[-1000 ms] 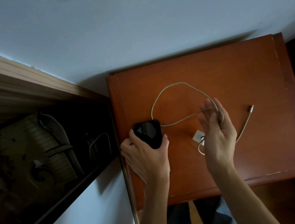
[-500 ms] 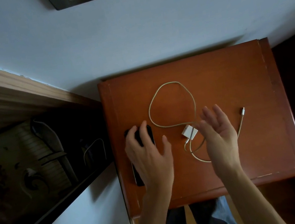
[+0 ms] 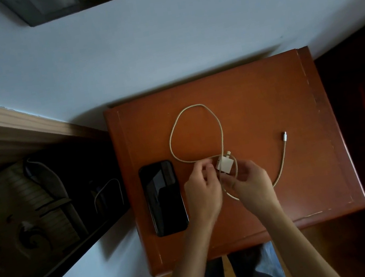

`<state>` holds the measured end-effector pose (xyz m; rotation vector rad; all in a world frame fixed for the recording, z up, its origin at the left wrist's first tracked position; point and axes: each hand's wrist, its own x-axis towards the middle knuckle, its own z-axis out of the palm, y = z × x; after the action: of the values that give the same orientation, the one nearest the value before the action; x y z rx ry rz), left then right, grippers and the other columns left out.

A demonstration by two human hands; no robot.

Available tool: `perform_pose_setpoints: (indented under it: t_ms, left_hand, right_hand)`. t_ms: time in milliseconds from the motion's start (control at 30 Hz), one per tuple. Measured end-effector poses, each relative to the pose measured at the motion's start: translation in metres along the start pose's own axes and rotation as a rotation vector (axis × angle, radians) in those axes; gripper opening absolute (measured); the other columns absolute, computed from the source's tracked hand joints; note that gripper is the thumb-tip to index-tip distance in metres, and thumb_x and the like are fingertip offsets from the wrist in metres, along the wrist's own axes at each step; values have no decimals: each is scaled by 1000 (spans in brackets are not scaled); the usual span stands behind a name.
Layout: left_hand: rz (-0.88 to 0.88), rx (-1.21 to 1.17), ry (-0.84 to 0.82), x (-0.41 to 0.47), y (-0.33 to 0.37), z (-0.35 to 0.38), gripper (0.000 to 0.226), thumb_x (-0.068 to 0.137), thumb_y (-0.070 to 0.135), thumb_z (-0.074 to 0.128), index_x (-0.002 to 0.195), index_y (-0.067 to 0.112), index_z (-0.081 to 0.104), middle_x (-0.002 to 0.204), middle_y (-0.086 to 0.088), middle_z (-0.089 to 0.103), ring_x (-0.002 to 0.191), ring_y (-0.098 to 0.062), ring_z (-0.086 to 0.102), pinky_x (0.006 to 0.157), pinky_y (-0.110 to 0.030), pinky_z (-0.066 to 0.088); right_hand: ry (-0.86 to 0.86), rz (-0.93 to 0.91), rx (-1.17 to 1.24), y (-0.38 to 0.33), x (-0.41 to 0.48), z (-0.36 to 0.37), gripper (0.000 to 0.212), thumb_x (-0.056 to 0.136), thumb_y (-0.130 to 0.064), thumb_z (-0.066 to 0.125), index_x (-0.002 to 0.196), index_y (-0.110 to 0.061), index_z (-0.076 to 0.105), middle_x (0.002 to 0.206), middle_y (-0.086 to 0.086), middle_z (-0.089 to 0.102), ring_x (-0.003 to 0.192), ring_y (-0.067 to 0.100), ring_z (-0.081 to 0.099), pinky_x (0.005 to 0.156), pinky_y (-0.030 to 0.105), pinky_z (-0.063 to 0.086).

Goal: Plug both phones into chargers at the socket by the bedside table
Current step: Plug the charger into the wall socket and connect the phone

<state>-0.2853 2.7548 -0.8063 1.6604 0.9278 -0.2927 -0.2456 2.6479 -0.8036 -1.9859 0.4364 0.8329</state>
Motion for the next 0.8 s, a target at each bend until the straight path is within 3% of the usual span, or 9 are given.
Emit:
perform_pose_setpoints:
  t_ms: [133,200,300,367,400,533,667,800]
  left_hand:
    - [-50,-121,-100,1,4,-8,31,107,27,44,105,22,75,95,-2,78,89,-21,75,80,-49,62]
    - [-82,-229,-164,-1,9,-13,34,107,28,44,104,20,77,96,-5,79,87,-26,76,77,-44,63]
    - [-163,-420,-273,-10,19,-21,35,108,31,43,110,18,76,95,-9,80,72,-25,77,62,-32,62]
    - [-179,-453,-280,-18,23,-25,33,107,33,44,111,22,75,95,-9,80,67,-21,74,62,-32,61]
    - [-175,-463,-271,-21,24,-27,33,107,33,44,111,22,75,95,-9,80,65,-18,72,63,-33,61]
    - [-149,-516,-208,-34,31,-41,29,104,35,50,107,23,77,89,-6,78,49,-11,53,54,-32,51]
    - [-63,-543,-164,-46,30,-71,22,91,40,65,103,28,79,75,0,69,43,-4,40,43,-22,40]
    - [-89,-592,-103,-54,26,-93,22,86,35,74,102,21,81,70,1,60,47,-6,41,47,-20,43]
  right_hand:
    - [83,17,-8,-4,-3,5,36,84,-43,76,111,-20,67,90,-13,72,80,-3,67,53,6,47]
    - [130,62,27,-8,-7,2,37,82,-54,73,106,-26,65,85,-14,72,75,-2,68,51,7,48]
    - [86,154,168,-10,-8,-3,24,86,-46,71,101,-28,64,75,-6,78,65,10,75,58,30,62]
    - [97,167,299,-10,-12,-6,18,89,-33,71,103,-24,66,77,-1,80,70,19,78,70,46,64]
    - [112,157,367,-10,-14,-7,19,90,-28,71,107,-22,65,79,1,80,74,20,78,73,47,64]
    - [164,117,702,-19,-20,-16,37,93,-7,68,127,-14,54,81,5,80,79,17,78,69,27,61]
    - [228,89,978,-32,-21,-34,68,93,4,64,150,-5,28,82,12,80,76,17,77,71,26,61]
    - [139,-73,1073,-56,-28,-56,45,95,6,57,138,10,45,85,8,75,83,15,73,73,22,58]
